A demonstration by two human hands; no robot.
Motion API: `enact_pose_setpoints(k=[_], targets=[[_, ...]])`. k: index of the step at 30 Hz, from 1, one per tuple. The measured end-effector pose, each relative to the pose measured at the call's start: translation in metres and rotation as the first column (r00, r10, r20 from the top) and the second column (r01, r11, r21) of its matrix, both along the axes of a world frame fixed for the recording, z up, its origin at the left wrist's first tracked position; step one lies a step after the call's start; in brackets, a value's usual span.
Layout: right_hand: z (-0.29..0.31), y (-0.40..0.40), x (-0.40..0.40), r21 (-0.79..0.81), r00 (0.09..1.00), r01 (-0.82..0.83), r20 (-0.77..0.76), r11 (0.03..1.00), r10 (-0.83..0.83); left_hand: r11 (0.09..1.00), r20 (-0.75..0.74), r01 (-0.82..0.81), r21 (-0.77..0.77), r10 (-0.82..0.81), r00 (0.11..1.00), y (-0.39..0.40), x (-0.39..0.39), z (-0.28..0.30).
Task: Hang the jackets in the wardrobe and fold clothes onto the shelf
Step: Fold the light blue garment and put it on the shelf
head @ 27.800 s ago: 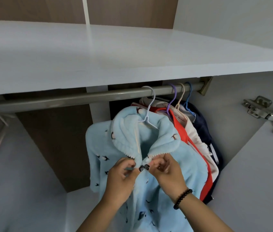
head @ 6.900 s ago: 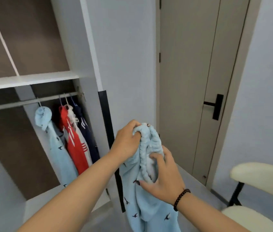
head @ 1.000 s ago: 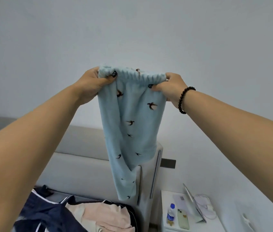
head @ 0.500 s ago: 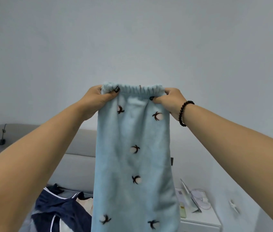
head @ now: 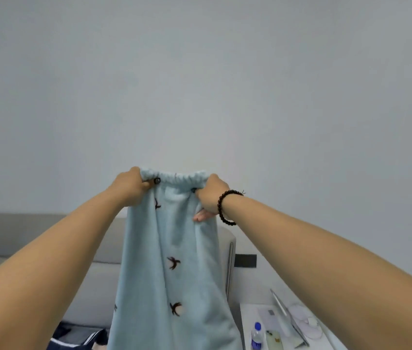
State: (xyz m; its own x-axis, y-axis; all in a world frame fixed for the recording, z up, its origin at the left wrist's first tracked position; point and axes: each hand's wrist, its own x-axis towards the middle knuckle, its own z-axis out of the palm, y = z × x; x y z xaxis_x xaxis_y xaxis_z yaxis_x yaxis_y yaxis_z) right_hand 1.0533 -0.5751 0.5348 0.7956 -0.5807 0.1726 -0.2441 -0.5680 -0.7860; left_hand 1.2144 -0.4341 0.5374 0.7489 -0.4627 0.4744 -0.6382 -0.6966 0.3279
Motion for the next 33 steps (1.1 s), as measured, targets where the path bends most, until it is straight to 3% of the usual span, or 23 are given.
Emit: enact_pose_setpoints(k=[3, 6, 8, 11, 16, 21, 26, 33], targets=[[0.017, -0.003, 0.03, 0.138, 0.979, -0.071, 0.201, 0.988, 0.042, 0.936, -0.092, 0.046, -0.348, -0.082, 0.992, -0.005, 0.026, 0.031], [0.046, -0.008, 0.033, 0.107, 0.918, -0.131, 0.389, 0.986, 0.08, 0.727, -0.128, 0.116, -0.677, -0.271, 0.954, 0.007, 0.02, 0.069], [0.066, -0.008, 0.024, 0.087, 0.88, -0.143, 0.466, 0.986, 0.087, 0.589, -0.062, 0.171, -0.79, -0.354, 0.933, 0.017, 0.002, 0.085], [0.08, -0.005, 0.0, 0.034, 0.859, -0.151, 0.499, 0.988, 0.114, 0.528, 0.009, 0.252, -0.811, -0.419, 0.908, 0.036, -0.029, 0.092], [0.059, 0.009, -0.052, -0.004, 0.875, -0.174, 0.458, 0.985, 0.156, 0.611, -0.033, 0.334, -0.718, -0.51, 0.86, 0.079, -0.081, 0.067], [-0.001, 0.037, -0.108, 0.109, 0.906, -0.254, 0.373, 0.961, 0.197, 0.695, -0.179, 0.309, -0.649, -0.535, 0.826, 0.128, -0.142, 0.001], [-0.109, 0.063, -0.148, 0.279, 0.923, -0.344, 0.278, 0.897, 0.267, 0.834, -0.386, 0.215, -0.507, -0.444, 0.809, 0.165, -0.167, -0.105], [-0.272, 0.081, -0.168, 0.481, 0.954, -0.28, 0.041, 0.831, 0.298, 0.937, -0.694, 0.109, -0.333, -0.322, 0.645, 0.181, -0.176, -0.261]])
